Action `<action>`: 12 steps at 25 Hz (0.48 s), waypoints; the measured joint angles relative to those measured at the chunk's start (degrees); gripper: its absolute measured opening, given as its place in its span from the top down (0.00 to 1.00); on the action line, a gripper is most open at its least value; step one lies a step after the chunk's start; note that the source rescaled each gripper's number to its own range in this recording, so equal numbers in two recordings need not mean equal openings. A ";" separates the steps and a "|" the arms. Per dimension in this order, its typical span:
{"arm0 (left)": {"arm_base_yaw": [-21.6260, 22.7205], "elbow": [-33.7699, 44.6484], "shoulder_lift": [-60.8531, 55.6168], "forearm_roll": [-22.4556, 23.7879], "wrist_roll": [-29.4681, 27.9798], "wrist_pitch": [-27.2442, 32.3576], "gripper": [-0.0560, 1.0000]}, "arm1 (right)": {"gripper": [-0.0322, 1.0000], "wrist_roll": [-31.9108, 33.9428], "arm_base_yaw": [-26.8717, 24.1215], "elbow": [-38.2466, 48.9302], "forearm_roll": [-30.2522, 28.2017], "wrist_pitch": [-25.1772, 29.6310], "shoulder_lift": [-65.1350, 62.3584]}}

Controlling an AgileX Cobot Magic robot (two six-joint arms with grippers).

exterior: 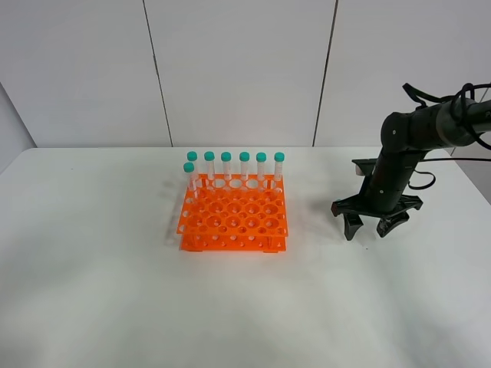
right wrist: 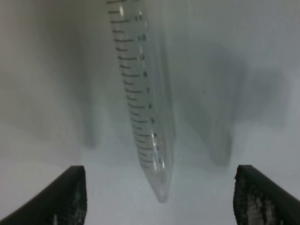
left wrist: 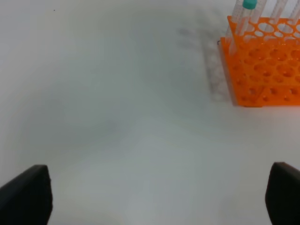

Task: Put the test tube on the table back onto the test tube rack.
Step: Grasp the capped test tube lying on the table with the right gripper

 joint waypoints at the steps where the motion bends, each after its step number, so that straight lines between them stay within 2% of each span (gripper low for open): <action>1: 0.00 0.00 0.00 0.00 0.00 0.00 0.00 | 0.14 0.00 0.00 0.00 0.00 0.00 0.29; 12: 0.00 0.00 0.00 0.00 0.00 0.00 0.00 | 0.14 0.00 0.00 0.00 0.00 -0.48 1.62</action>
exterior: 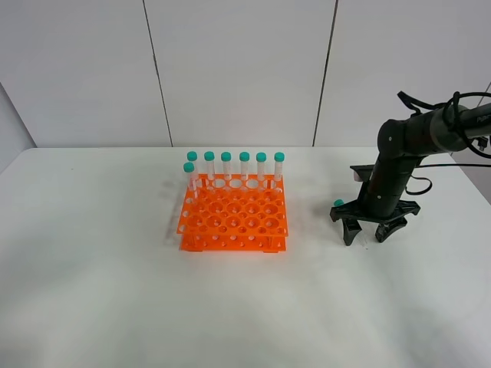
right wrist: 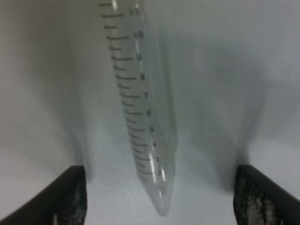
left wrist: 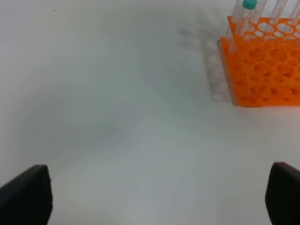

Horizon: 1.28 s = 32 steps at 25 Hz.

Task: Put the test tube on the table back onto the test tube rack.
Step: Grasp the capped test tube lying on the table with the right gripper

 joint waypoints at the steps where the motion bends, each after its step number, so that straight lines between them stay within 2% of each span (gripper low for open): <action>1: 0.00 0.00 0.00 0.00 0.00 0.00 0.00 | 0.14 0.00 0.00 0.00 0.00 -0.07 0.00; 23: 0.00 0.00 0.00 0.00 0.00 0.00 0.00 | 0.15 -0.85 0.00 0.00 0.00 -1.40 0.00; 26: 0.00 0.00 0.00 0.00 0.00 0.00 0.00 | 0.32 -0.85 0.00 0.00 0.00 -1.60 0.00; 28: 0.00 0.00 0.00 0.00 0.00 0.00 0.00 | 0.52 -0.85 0.00 0.00 0.00 -1.80 0.00; 31: 0.00 0.00 0.00 0.00 0.00 0.00 0.00 | 0.91 -0.91 0.00 0.00 0.02 -2.13 0.00; 32: 0.00 0.00 0.00 0.00 0.00 0.00 0.00 | 0.97 -0.91 0.00 0.00 0.02 -2.20 0.00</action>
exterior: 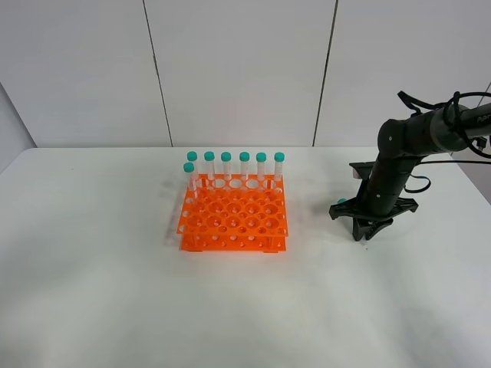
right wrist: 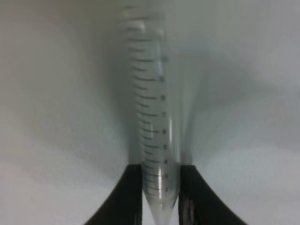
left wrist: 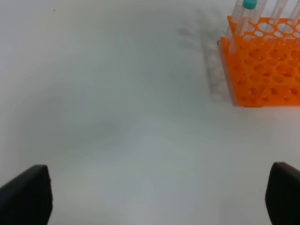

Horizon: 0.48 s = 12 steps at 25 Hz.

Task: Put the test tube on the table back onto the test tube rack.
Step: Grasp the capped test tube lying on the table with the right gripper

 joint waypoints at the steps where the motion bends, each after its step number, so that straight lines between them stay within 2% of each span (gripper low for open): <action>1: 0.00 0.00 0.00 0.00 0.00 0.00 0.00 | 0.97 0.00 0.00 0.00 0.00 -0.05 0.00; 12: 0.00 0.00 0.00 0.00 0.00 0.00 0.00 | 0.97 0.00 0.00 0.00 0.00 -0.49 0.00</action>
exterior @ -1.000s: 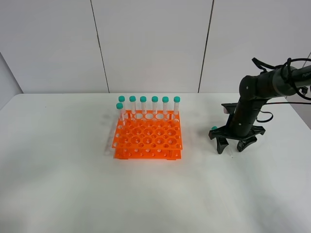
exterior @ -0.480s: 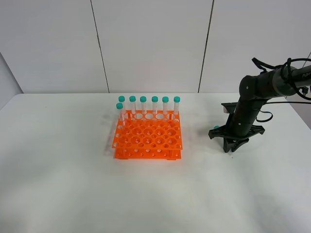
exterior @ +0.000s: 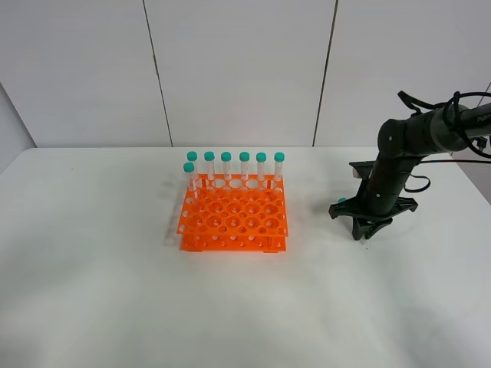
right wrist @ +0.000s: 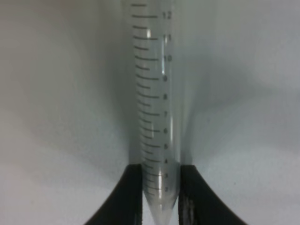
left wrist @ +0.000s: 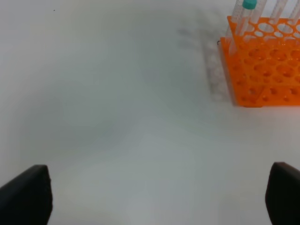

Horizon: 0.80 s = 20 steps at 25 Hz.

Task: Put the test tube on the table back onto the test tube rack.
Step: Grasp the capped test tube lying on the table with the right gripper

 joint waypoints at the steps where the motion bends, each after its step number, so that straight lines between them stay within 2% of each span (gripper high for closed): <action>1: 0.00 0.00 0.00 0.00 0.00 0.00 0.00 | 0.97 -0.11 0.00 0.00 0.00 0.00 0.00; 7: 0.00 0.00 0.00 0.00 0.00 0.00 0.00 | 0.97 -0.24 0.00 -0.92 0.00 0.68 -0.11; 12: 0.00 0.00 0.00 0.00 0.00 0.00 0.00 | 0.97 -0.24 0.00 -5.99 0.00 4.96 -1.20; 20: 0.00 0.00 0.00 0.00 0.00 0.00 0.00 | 0.97 -1.44 0.00 -12.49 0.00 8.01 -6.31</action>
